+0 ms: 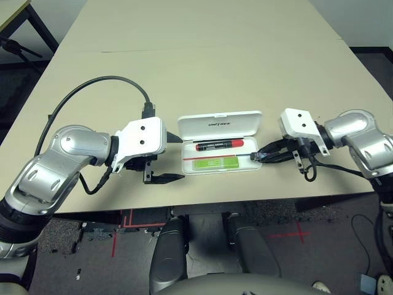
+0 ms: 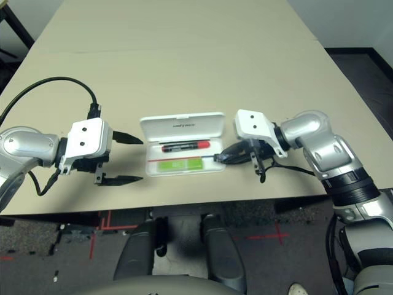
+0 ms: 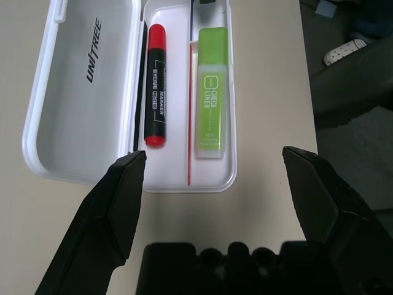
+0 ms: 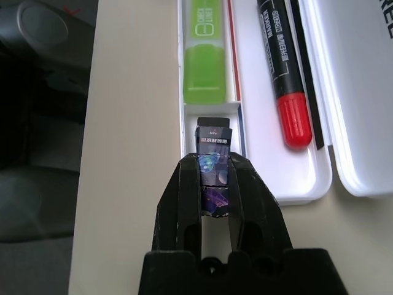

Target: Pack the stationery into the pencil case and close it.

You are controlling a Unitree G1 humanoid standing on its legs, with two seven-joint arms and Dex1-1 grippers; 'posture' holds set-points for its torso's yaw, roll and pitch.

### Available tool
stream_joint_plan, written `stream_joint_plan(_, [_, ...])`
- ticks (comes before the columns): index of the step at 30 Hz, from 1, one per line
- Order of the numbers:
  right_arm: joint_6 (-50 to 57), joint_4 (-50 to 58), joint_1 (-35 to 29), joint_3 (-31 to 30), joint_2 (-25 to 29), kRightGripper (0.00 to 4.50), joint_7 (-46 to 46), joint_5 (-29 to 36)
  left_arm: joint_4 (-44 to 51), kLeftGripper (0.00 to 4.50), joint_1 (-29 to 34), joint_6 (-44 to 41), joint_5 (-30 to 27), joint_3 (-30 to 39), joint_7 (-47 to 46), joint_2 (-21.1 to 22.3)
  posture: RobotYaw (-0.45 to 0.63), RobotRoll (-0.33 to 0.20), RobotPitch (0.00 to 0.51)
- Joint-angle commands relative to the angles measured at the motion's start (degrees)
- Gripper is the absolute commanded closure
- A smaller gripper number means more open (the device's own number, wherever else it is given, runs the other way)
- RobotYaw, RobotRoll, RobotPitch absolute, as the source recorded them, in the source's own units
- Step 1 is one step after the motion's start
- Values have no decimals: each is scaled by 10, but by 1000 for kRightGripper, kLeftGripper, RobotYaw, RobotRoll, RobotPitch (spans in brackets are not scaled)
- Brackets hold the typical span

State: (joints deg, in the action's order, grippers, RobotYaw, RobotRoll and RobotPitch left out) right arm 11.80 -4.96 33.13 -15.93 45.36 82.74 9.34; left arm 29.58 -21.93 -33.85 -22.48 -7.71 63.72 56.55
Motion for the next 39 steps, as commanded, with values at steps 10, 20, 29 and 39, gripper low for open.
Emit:
stream_joint_plan(10, [-35, -27, 9, -17, -38, 2835, -28, -37, 14, 0, 15, -7, 2, 7, -5, 7, -31, 0, 199])
stream_joint_plan(20, [26, 1, 11, 35, -10, 33, -1, 35, -23, 0, 18, 10, 14, 13, -5, 9, -35, 0, 194])
stream_joint_plan(29, [190, 66, -8, 105, 84, 33, 34, 135, -136, 0, 11, 76, 54, 20, -7, 2, -51, 0, 188])
stream_joint_plan(39, [243, 87, -100, 192, 179, 33, 36, 186, -240, 0, -11, 130, 81, 31, -15, -26, -80, 0, 180])
